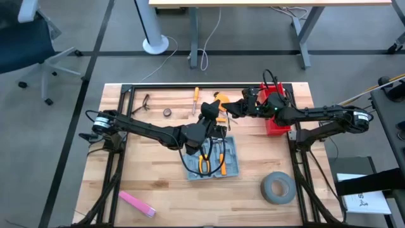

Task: Prefit tool cases
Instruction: Put the yellow measuring tape into the gray pre-fit tool case

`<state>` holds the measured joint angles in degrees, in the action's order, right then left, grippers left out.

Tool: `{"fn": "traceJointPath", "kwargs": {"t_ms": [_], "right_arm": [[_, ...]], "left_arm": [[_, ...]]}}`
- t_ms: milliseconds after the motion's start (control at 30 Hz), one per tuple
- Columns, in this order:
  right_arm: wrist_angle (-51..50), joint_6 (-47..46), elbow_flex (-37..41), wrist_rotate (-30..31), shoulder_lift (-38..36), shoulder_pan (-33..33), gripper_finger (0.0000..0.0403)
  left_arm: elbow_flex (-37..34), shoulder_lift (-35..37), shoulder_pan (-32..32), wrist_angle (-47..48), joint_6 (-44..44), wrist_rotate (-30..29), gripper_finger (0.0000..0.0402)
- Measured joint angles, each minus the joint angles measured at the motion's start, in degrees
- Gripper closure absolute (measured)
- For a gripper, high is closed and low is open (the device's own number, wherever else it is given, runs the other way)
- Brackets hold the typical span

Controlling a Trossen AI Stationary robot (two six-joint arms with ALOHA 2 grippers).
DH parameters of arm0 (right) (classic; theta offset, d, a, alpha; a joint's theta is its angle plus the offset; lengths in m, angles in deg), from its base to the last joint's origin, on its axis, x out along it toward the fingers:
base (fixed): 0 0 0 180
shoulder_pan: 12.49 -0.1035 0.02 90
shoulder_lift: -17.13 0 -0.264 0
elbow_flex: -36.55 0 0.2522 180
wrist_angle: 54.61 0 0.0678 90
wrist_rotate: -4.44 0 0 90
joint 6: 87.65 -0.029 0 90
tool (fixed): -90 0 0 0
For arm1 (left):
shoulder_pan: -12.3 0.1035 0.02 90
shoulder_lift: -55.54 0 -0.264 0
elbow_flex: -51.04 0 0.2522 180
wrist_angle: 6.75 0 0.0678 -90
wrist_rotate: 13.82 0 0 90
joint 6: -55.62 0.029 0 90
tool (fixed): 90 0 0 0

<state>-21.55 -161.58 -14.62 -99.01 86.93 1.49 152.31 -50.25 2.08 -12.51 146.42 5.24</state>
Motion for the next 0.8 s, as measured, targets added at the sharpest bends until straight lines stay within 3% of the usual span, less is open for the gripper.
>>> {"fn": "traceJointPath", "kwargs": {"t_ms": [400, 600, 800], "right_arm": [[0.2, 0.2, 0.0, -0.3, 0.1, -0.1, 0.0334], [0.7, 2.1, 0.0, -2.0, 0.1, -0.1, 0.0291], [1.3, 2.0, 0.0, -2.1, 0.2, -0.2, 0.0268]], "left_arm": [[0.0, 0.0, 0.0, -0.2, -0.9, 0.4, 0.0286], [0.0, 0.0, 0.0, -0.4, -1.8, 1.7, 0.0289], [0.0, 0.0, 0.0, -0.4, -1.7, 1.8, 0.0319]]}}
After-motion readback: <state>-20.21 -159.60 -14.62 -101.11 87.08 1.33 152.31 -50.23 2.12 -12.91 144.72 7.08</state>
